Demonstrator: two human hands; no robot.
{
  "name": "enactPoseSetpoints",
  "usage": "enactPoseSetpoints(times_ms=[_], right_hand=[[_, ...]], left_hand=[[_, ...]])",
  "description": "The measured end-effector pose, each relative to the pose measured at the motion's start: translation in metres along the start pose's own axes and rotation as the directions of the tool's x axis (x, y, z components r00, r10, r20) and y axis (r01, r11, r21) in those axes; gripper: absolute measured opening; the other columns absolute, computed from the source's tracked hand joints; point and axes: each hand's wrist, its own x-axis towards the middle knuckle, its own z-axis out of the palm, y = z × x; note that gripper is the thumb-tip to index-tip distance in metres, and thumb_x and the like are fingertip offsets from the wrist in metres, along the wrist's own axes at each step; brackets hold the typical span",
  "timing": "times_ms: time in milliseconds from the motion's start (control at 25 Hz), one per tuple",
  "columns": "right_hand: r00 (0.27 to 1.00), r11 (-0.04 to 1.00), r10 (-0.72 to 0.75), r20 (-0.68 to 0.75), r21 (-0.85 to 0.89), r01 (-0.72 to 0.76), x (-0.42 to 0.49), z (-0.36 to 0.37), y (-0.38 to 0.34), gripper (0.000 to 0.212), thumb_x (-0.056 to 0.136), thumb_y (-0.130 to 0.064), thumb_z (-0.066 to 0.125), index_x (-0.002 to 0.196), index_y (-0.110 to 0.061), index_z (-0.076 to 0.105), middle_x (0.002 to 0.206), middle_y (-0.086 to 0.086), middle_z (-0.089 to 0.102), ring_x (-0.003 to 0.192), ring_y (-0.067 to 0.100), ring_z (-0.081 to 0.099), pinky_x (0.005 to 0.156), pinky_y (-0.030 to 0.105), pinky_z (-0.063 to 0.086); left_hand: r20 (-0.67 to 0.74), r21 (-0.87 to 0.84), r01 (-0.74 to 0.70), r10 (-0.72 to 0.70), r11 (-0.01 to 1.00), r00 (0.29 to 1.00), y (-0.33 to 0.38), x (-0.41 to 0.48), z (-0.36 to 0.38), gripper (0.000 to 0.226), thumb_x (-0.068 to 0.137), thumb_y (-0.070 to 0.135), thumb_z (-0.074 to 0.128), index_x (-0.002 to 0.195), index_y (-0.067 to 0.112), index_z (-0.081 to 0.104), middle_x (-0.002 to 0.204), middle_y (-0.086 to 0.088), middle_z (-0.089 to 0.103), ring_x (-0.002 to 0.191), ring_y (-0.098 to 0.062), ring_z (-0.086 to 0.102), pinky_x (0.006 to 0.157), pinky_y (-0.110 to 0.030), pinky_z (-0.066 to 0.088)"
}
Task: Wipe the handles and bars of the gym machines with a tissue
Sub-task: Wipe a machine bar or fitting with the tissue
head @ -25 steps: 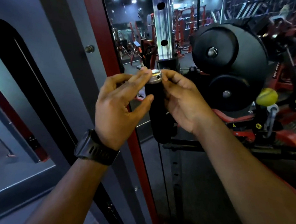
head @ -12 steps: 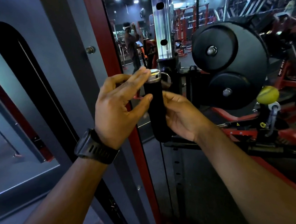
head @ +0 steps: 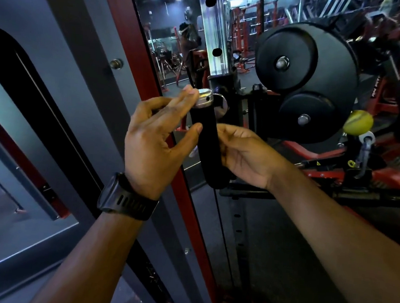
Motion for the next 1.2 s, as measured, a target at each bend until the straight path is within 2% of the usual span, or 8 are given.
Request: enactPoseSetpoints(times_ms=[120, 520, 680, 760, 840, 960, 1040, 1200], right_hand=[[0.999, 0.99, 0.022, -0.035, -0.138, -0.027, -0.005, -0.006, 0.004, 0.03, 0.102, -0.012, 0.048, 0.123, 0.005, 0.06, 0.12, 0.022, 0.067, 0.114, 0.032, 0.063, 0.095, 0.035, 0.052], [0.998, 0.997, 0.004, -0.059, -0.08, -0.009, 0.0, -0.01, 0.01, 0.028, 0.098, -0.016, 0.053, 0.12, -0.005, 0.065, 0.117, 0.014, 0.066, 0.115, 0.033, 0.056, 0.109, 0.052, 0.039], [0.996, 0.949, 0.083, 0.035, -0.307, -0.068, 0.0, -0.022, 0.011, 0.027, 0.098, -0.003, 0.052, 0.119, 0.012, 0.057, 0.113, 0.024, 0.064, 0.111, 0.033, 0.059, 0.104, 0.046, 0.044], [0.993, 0.86, 0.094, 0.066, -0.508, -0.048, -0.001, -0.023, 0.007, 0.019, 0.097, 0.0, 0.055, 0.109, 0.012, 0.063, 0.102, 0.019, 0.07, 0.099, 0.025, 0.066, 0.091, 0.034, 0.055], [0.99, 0.727, 0.106, 0.089, -0.686, -0.016, 0.001, -0.019, 0.0, 0.011, 0.096, 0.002, 0.057, 0.094, 0.001, 0.068, 0.089, 0.005, 0.071, 0.086, 0.01, 0.069, 0.077, 0.022, 0.053], [0.978, 0.359, 0.121, 0.168, -0.926, 0.115, 0.011, -0.02, -0.009, 0.034, 0.09, 0.008, 0.059, 0.069, -0.019, 0.059, 0.068, -0.01, 0.061, 0.065, -0.006, 0.061, 0.064, 0.011, 0.044], [0.97, 0.139, 0.096, 0.221, -0.968, 0.207, 0.015, -0.026, -0.008, 0.048, 0.084, 0.009, 0.056, 0.061, -0.033, 0.049, 0.06, -0.014, 0.054, 0.058, -0.004, 0.058, 0.056, 0.011, 0.043], [0.964, -0.036, 0.049, 0.26, -0.965, 0.261, 0.014, -0.033, 0.0, 0.032, 0.082, 0.0, 0.055, 0.066, -0.027, 0.049, 0.072, -0.005, 0.059, 0.062, 0.008, 0.055, 0.059, 0.022, 0.041]], left_hand=[[-0.001, 0.002, 0.006, -0.006, 1.0, 1.0, 0.001, -0.001, 0.001, 0.047, 0.087, 0.023, 0.071, 0.132, 0.016, 0.06, 0.132, 0.014, 0.054, 0.108, -0.019, 0.056, 0.094, -0.032, 0.05], [-0.013, -0.012, 0.014, -0.014, 1.0, 1.0, 0.001, -0.002, 0.003, 0.045, 0.088, 0.021, 0.072, 0.131, 0.014, 0.062, 0.132, 0.014, 0.053, 0.109, -0.02, 0.057, 0.094, -0.03, 0.05], [-0.013, -0.017, 0.008, -0.008, 1.0, 1.0, 0.001, -0.002, 0.002, 0.045, 0.088, 0.02, 0.071, 0.131, 0.013, 0.061, 0.132, 0.014, 0.053, 0.109, -0.022, 0.057, 0.093, -0.034, 0.051], [-0.008, -0.012, 0.006, -0.006, 1.0, 1.0, 0.002, -0.002, 0.002, 0.045, 0.088, 0.021, 0.071, 0.132, 0.013, 0.061, 0.132, 0.013, 0.053, 0.108, -0.022, 0.057, 0.093, -0.035, 0.051], [-0.003, 0.002, 0.005, -0.005, 1.0, 1.0, 0.002, -0.002, 0.002, 0.045, 0.088, 0.021, 0.071, 0.132, 0.014, 0.061, 0.133, 0.011, 0.054, 0.109, -0.022, 0.057, 0.093, -0.035, 0.051], [-0.004, 0.006, 0.01, -0.01, 1.0, 1.0, 0.001, -0.002, 0.002, 0.045, 0.089, 0.021, 0.071, 0.132, 0.014, 0.061, 0.133, 0.01, 0.055, 0.109, -0.022, 0.057, 0.094, -0.036, 0.051], [-0.007, 0.007, 0.018, -0.018, 1.0, 1.0, 0.002, -0.002, 0.003, 0.045, 0.089, 0.021, 0.071, 0.132, 0.014, 0.061, 0.134, 0.01, 0.055, 0.109, -0.023, 0.057, 0.093, -0.038, 0.052], [-0.007, 0.017, 0.018, -0.018, 1.0, 1.0, 0.003, -0.003, 0.002, 0.046, 0.089, 0.021, 0.071, 0.133, 0.015, 0.06, 0.134, 0.01, 0.055, 0.109, -0.022, 0.056, 0.09, -0.042, 0.053]])
